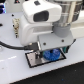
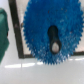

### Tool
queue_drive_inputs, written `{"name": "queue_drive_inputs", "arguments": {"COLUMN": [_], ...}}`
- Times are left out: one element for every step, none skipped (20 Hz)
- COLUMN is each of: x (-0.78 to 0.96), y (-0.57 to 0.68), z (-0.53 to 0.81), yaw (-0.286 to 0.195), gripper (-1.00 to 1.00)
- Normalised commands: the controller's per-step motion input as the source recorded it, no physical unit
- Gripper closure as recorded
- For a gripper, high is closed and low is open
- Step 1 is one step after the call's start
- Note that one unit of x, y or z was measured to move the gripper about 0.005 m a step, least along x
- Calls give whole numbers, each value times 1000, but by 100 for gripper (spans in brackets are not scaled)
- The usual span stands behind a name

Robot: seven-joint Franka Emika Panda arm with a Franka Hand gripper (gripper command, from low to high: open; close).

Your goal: Insert the blue gear onto the right peg, followed by the red gear

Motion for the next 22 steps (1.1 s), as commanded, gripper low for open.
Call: {"name": "queue_drive_inputs", "arguments": {"x": [-266, -358, -312, -371, -466, -501, -539, -468, -515, -665, -717, -744, -769, -754, -806, -821, -787, -704, -654, -650, -626, -620], "y": [81, 74, 157, 175, 202, 241, 242, 246, 456, 262, 193, 149, 125, 138, 188, 247, 278, 328, 317, 334, 356, 364], "z": [437, 403, 404, 370, 315, 246, 233, 156, 156, 124, 135, 101, 38, 35, 27, -7, 9, -20, 17, 18, -31, -17], "yaw": [0, 0, 0, 0, 0, 0, 0, 0, 0, 0, 0, 0, 0, 0, 0, 0, 0, 0, 0, 0, 0, 0], "gripper": [-100, -100, -100, -100, -100, -100, -100, -100, -100, -100, -100, -100, -100, -100, -100, -100, -100, -100, -100, -100, -100, -100]}}
